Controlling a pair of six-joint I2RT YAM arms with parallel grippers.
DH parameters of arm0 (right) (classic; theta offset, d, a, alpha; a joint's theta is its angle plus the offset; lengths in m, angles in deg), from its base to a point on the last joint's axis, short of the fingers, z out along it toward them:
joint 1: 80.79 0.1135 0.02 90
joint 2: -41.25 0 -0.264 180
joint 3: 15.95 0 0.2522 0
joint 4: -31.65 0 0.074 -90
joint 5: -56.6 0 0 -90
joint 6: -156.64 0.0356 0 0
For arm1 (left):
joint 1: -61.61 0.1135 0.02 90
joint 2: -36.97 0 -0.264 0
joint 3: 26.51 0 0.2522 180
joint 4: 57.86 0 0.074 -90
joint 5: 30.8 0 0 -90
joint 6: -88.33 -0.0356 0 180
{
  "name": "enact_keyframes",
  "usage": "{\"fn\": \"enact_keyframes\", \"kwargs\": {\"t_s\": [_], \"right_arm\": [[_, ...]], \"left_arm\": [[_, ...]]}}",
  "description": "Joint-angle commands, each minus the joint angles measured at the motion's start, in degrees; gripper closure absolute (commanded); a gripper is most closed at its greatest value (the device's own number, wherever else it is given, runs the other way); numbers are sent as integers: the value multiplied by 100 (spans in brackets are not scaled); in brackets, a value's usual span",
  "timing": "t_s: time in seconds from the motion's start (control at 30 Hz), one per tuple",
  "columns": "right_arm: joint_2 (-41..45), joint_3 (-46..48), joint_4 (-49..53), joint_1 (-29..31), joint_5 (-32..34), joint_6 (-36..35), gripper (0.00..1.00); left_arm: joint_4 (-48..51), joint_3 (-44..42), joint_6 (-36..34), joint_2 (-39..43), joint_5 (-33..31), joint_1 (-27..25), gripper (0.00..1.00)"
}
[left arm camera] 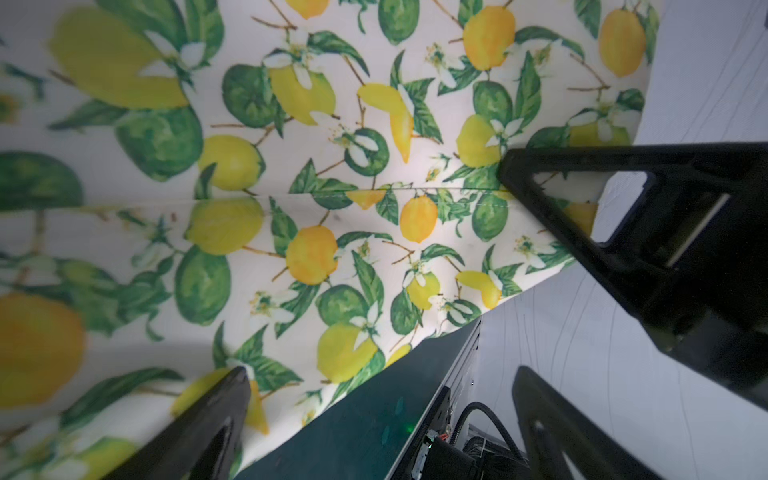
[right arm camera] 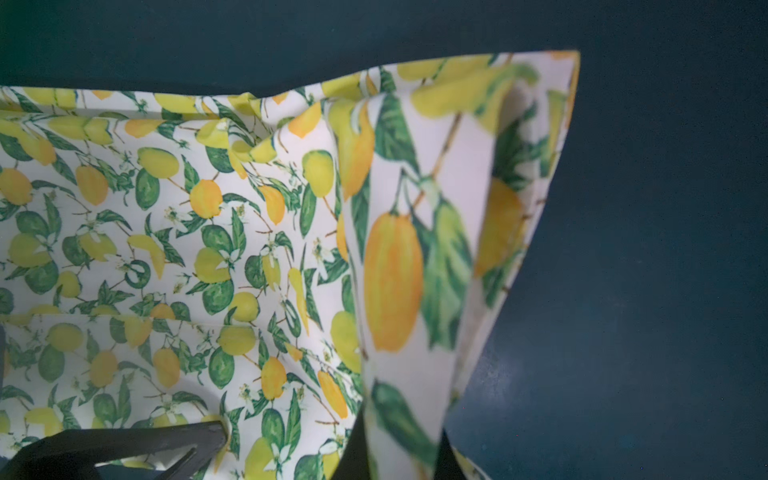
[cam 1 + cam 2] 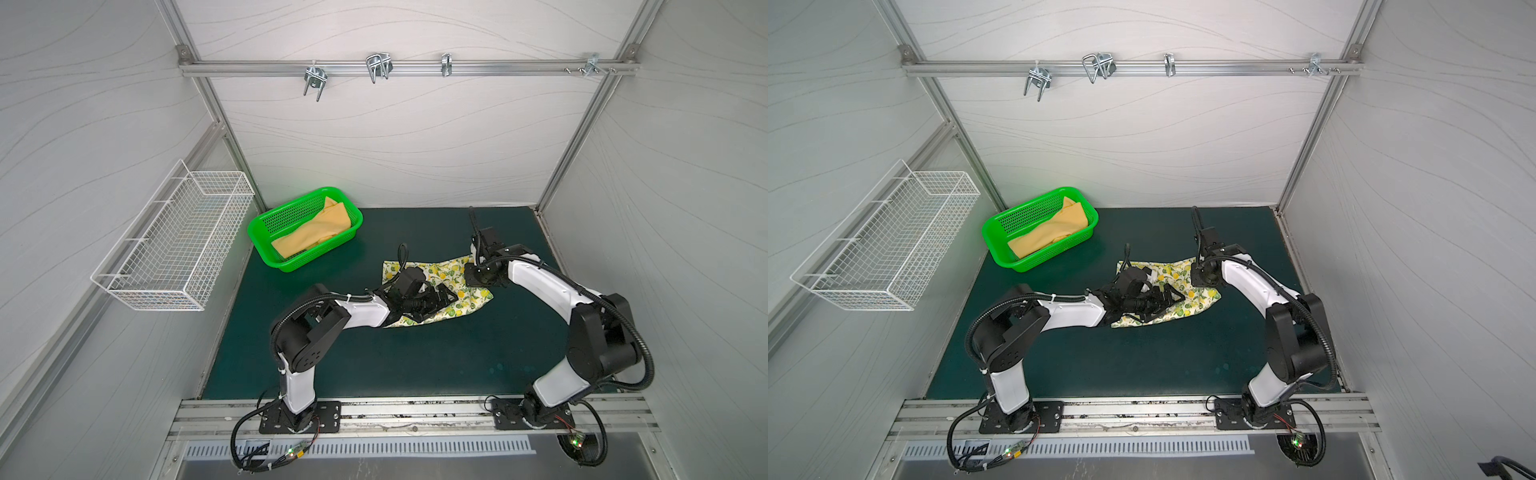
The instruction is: Fold and stack the skirts
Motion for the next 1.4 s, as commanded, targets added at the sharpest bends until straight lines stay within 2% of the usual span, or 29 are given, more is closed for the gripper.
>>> {"fn": "enact_keyframes", "kwargs": {"t_s": [0.0,0.43,0.63,0.73,0.93,1.0,1.13,1.37], "right_arm": [[-38,-11,83,-35,-83,-64,94],[-151,-88,50,-136,-194,-75,93],[-121,-179,163,-128,-472,-17,93],[-16,-47,57,-114,-821,140,92],[126,34,-77,-174,-1930,523,92],[167,-13,-126,-223,-2374,691,92],[161,-139,-176,-232,-2827,911,92],[28,-221,-134,-257,-2675,891,91]], "left_arm": [[-712,112,319,-256,191,-103,1],[-725,-93,322,-434,161,-337,1],[-778,-91,358,-681,170,-344,1],[-694,65,342,-728,173,-346,1],[-257,229,108,-480,143,-330,1],[47,234,-5,-313,108,-271,1],[276,232,-121,5,170,-65,1],[715,39,-396,790,373,568,1]]}}
